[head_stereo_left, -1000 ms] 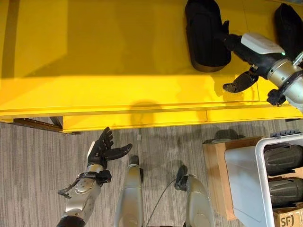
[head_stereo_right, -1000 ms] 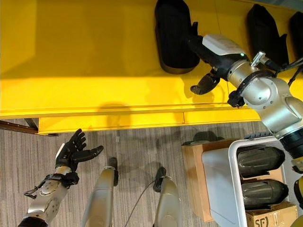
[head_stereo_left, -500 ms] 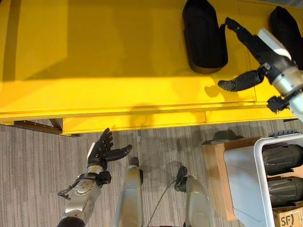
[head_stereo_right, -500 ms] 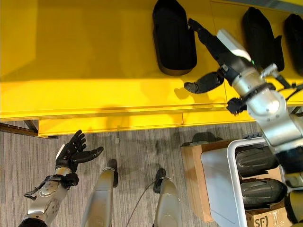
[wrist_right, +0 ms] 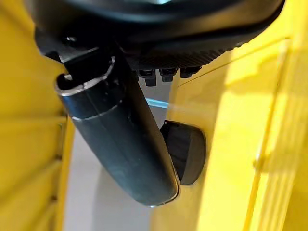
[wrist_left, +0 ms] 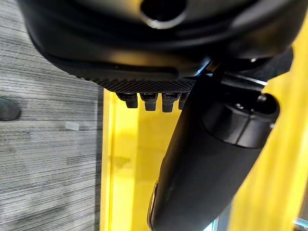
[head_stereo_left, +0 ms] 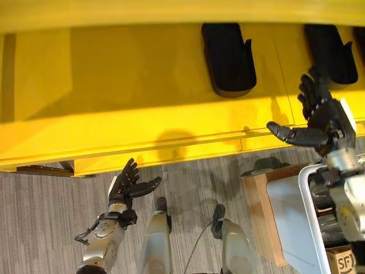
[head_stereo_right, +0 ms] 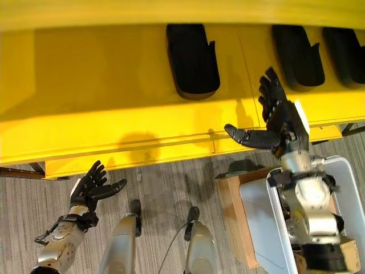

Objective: Move parts from the plastic box to the shelf.

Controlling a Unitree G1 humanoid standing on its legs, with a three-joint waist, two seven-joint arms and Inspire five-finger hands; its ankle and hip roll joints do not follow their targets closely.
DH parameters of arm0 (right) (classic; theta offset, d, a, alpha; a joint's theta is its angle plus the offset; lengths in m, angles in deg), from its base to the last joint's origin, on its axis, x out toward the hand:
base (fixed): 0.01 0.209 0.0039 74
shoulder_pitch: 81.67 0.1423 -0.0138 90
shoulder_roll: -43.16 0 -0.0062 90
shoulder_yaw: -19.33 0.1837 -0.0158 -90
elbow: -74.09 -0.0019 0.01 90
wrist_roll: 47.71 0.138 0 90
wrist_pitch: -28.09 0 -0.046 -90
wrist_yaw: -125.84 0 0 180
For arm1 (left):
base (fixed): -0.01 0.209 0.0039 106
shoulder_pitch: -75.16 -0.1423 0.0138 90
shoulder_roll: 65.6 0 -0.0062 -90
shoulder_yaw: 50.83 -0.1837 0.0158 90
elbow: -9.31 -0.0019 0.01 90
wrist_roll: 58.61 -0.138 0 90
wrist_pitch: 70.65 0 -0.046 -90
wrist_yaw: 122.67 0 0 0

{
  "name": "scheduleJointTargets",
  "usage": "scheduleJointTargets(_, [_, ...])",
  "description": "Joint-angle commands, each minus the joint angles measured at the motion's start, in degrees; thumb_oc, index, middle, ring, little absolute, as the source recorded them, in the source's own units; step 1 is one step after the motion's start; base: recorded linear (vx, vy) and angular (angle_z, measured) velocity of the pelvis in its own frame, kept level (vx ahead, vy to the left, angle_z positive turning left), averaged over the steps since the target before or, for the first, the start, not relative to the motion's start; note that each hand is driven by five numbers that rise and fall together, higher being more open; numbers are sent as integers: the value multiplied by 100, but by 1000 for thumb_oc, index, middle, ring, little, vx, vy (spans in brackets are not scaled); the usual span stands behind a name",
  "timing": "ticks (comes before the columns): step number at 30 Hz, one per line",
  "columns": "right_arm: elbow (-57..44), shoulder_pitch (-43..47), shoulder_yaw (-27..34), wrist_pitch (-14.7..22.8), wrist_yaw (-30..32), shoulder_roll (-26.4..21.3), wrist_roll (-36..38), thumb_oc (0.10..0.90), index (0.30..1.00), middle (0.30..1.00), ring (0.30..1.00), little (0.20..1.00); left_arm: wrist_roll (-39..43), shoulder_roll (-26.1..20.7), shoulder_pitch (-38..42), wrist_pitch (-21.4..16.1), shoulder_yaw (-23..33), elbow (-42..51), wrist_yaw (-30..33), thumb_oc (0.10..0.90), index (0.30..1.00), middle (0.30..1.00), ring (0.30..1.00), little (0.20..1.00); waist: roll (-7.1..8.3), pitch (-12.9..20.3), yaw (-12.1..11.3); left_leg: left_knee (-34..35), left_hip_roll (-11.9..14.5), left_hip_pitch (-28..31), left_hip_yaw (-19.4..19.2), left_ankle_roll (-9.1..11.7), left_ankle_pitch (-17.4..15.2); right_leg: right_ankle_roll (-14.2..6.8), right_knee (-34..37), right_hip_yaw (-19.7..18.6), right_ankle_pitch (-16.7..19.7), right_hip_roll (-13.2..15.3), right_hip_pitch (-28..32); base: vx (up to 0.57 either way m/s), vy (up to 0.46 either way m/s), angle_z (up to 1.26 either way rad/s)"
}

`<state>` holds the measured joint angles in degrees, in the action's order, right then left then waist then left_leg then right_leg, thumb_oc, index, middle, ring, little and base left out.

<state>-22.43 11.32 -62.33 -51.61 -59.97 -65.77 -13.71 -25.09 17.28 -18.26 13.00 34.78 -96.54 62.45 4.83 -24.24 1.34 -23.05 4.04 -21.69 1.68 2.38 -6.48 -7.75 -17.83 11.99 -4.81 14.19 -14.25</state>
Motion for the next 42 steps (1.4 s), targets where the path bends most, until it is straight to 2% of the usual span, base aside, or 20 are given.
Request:
scheduleJointTargets(1, [-453, 140, 121, 619, -142, -100, 284, 900, 1000, 1000, 1000, 1000, -93, -1, -106, -405, 35, 115, -215, 900, 1000, 1000, 1000, 1000, 75, 990, 105, 911, 360, 729, 342, 283, 44, -99, 355, -123, 295, -115, 88, 85, 9, -2])
scheduleJointTargets(3, [-460, -12, 105, 585, -186, 46, 327, 900, 1000, 1000, 1000, 1000, -109, 28, -137, -410, 43, 102, -243, 900, 1000, 1000, 1000, 1000, 73, 1049, 124, 1098, 370, 872, 307, 288, 103, -113, 547, -123, 373, -117, 211, 82, 9, -10])
scheduleJointTargets(6, [-458, -539, -6, 463, -291, 503, 178, 900, 1000, 1000, 1000, 1000, -295, 174, -201, -384, 66, 27, -309, 900, 1000, 1000, 1000, 1000, 24, 1373, 207, 1729, 439, 1303, 182, 330, 328, -177, 1183, -89, 586, -156, 627, 102, 20, -8])
scheduleJointTargets(7, [-466, -549, -5, 459, -289, 506, 175, 900, 1000, 1000, 1000, 1000, -296, 174, -206, -385, 63, 27, -309, 900, 1000, 1000, 1000, 1000, 25, 1363, 200, 1762, 444, 1338, 175, 331, 341, -177, 1209, -89, 597, -161, 656, 100, 28, 0])
scheduleJointTargets(11, [29, -975, -361, 289, -286, 1094, 71, 900, 1000, 1000, 1000, 1000, -419, 339, -374, -408, 88, 9, -338, 900, 1000, 1000, 1000, 1000, -27, 1691, 262, 2321, 485, 1872, -92, 324, 481, -268, 1705, -196, 874, -173, 963, 81, 48, -13])
scheduleJointTargets(16, [395, -1244, -588, 171, -196, 1431, -118, 900, 1000, 1000, 1000, 1000, -618, 439, -466, -439, 123, -11, -293, 900, 1000, 1000, 1000, 1000, -78, 1923, 305, 2687, 471, 2263, -357, 274, 512, -337, 1942, -368, 1000, -180, 1111, 45, 71, -28])
scheduleJointTargets(28, [1056, -1584, -1043, 97, -53, 1947, -140, 900, 1000, 1000, 1000, 1000, -698, 596, -439, -493, 51, -224, -92, 900, 1000, 1000, 1000, 1000, -84, 2070, 424, 2788, 398, 2481, -564, 197, 460, -398, 1995, -620, 1086, -154, 1134, 1, 44, -14])
scheduleJointTargets(31, [1134, -1515, -1110, 144, 57, 2035, -45, 900, 1000, 1000, 1000, 1000, -703, 597, -366, -516, 26, -223, 2, 900, 1000, 1000, 1000, 1000, -90, 2053, 459, 2739, 346, 2558, -627, 121, 375, -424, 1885, -784, 1101, -126, 1090, -9, 80, -19])
scheduleJointTargets(34, [1096, -1377, -1122, 200, 188, 2050, -119, 900, 1000, 1000, 1000, 1000, -699, 562, -272, -569, 47, -188, 116, 900, 1000, 1000, 1000, 1000, -76, 1968, 496, 2606, 169, 2564, -669, -41, 258, -530, 1606, -1071, 1267, -31, 889, -51, 168, -52])
scheduleJointTargets(36, [1026, -1485, -961, 229, 277, 2187, 42, 900, 1000, 1000, 1000, 1000, -788, 474, -195, -572, -8, -171, 103, 900, 1000, 1000, 1000, 1000, -21, 1891, 626, 2665, -6, 2566, -688, -164, 258, -614, 1447, -1271, 1473, 95, 762, -97, 318, -35])
scheduleJointTargets(38, [932, -1784, -784, 242, 228, 2330, 81, 900, 1000, 1000, 1000, 1000, -925, 363, -35, -612, -124, -114, 41, 900, 1000, 1000, 1000, 1000, 129, 1757, 851, 2639, -315, 2358, -850, -263, 207, -725, 1705, -1412, 2132, 387, 559, -234, 357, -26])
scheduleJointTargets(39, [943, -1796, -783, 257, 245, 2363, 47, 900, 1000, 1000, 1000, 1000, -878, 342, -50, -634, -135, -64, 45, 900, 1000, 1000, 1000, 1000, 133, 1678, 879, 2641, -347, 2277, -1010, -289, 205, -725, 1762, -1458, 2398, 374, 339, -392, 292, -81])
scheduleJointTargets(40, [985, -1726, -894, 294, 275, 2327, -20, 900, 1000, 1000, 1000, 1000, -853, 289, -125, -646, -59, -70, 81, 900, 1000, 1000, 1000, 1000, 12, 1392, 718, 2639, -219, 2302, -1351, -318, 252, -725, 1474, -615, 2408, 495, 75, -349, 315, -206])
scheduleJointTargets(41, [983, -1627, -1013, 294, 303, 2265, -76, 900, 1000, 1000, 1000, 1000, -824, 299, -240, -589, 39, -42, 77, 900, 1000, 1000, 1000, 1000, -178, 1281, 499, 2625, -46, 2379, -1597, -302, 163, -693, 1081, 534, 1831, 831, 314, -339, 283, -343])
scheduleJointTargets(42, [999, -1540, -1096, 269, 344, 2230, -87, 900, 1000, 1000, 1000, 1000, -771, 323, -311, -558, 65, -54, 62, 900, 1000, 1000, 1000, 1000, -198, 1261, 458, 2576, 41, 2436, -1892, -327, 153, -619, 787, 684, 1664, 1011, 438, -182, 161, -373])
